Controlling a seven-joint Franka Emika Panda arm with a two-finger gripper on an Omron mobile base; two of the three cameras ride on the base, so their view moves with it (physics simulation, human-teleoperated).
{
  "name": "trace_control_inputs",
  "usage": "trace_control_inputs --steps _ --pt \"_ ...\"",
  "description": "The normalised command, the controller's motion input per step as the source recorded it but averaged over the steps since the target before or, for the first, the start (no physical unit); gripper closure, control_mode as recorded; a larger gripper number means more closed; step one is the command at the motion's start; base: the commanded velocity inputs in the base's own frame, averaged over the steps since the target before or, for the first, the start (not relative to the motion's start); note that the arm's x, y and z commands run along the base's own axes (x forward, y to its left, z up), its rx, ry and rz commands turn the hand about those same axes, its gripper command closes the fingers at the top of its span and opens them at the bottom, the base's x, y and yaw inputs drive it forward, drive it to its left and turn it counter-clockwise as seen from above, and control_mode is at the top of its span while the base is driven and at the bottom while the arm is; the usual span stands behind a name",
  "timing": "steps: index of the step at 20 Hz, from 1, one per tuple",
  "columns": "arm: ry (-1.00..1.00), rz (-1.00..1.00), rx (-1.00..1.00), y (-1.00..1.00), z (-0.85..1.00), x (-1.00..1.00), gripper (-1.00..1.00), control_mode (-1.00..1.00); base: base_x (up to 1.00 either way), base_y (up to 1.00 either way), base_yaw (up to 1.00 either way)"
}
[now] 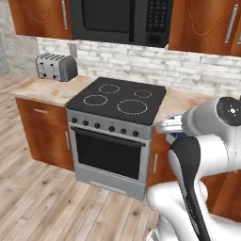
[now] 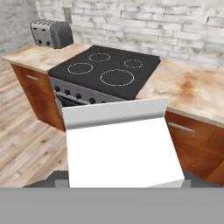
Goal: Move the drinks to the dining counter.
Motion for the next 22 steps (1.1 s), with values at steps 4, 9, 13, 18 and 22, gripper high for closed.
trace_control_inputs --steps 4,9,13,18,22 --pt "0.00 0.00 0.00 0.00 0.00 0.00 1.00 1.00 0.00 0.00 1.00" --pt "0.00 0.00 0.00 0.00 0.00 0.00 1.00 1.00 0.00 0.00 1.00" --pt "0.00 0.00 0.00 0.00 0.00 0.00 1.00 1.00 0.00 0.00 1.00" --pt "0.00 0.00 0.00 0.00 0.00 0.00 1.00 1.00 0.00 0.00 1.00" --pt "0.00 0.00 0.00 0.00 0.00 0.00 1.00 1.00 0.00 0.02 1.00"
